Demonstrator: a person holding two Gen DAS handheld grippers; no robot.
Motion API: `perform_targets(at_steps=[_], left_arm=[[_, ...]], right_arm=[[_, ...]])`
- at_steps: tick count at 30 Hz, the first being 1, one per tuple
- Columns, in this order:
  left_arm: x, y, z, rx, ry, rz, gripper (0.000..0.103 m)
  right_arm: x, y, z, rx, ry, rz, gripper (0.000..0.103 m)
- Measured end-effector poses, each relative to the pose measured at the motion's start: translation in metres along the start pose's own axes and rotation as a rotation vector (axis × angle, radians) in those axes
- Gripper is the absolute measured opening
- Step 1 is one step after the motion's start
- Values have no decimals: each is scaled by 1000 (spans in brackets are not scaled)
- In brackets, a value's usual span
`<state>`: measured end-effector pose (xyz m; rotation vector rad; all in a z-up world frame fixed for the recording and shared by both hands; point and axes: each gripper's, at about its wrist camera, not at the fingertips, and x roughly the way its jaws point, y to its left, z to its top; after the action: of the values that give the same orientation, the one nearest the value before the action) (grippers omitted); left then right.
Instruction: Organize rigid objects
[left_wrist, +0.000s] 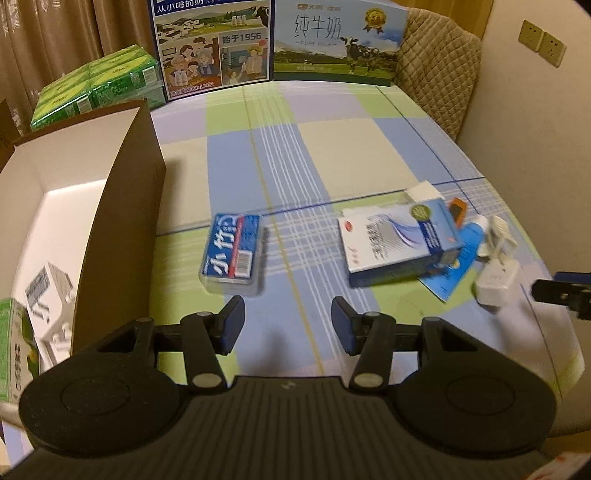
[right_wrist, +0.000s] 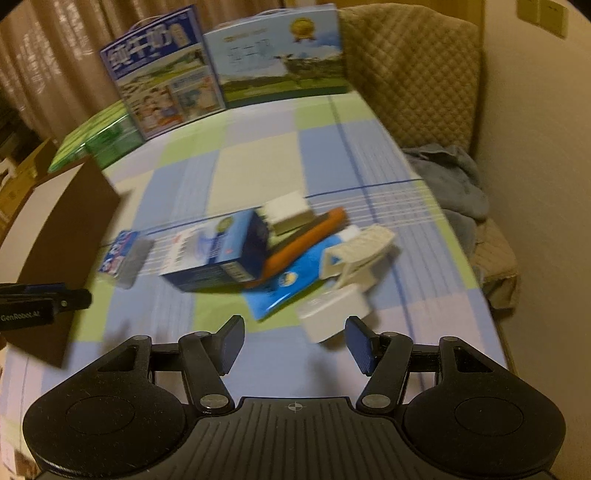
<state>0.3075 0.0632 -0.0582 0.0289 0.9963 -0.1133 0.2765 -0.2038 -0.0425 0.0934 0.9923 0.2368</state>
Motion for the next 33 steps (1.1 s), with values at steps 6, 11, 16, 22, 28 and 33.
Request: perform_targets(at_steps=[6,11,16,22,28,33], left_arm=[[29,8,21,39,31,26,52],[61,18,36,59,82,39,52],[89,27,48,75,129,57,52],[111,38,56,63,162,80,54],[123,37,56,83,191,99,53],[129,36,56,90,186,122,53]], right_arm=[[7,-21,11,69,-17,-29,58],[14,-34,17,121,-23,-52,57],[18,-46,21,167,-23,-82,57],[23,-57,23,205,-15,-113,57],[28,-63,27,224,-16,-121,58],[34,-66,32,232,-8,-122,57]])
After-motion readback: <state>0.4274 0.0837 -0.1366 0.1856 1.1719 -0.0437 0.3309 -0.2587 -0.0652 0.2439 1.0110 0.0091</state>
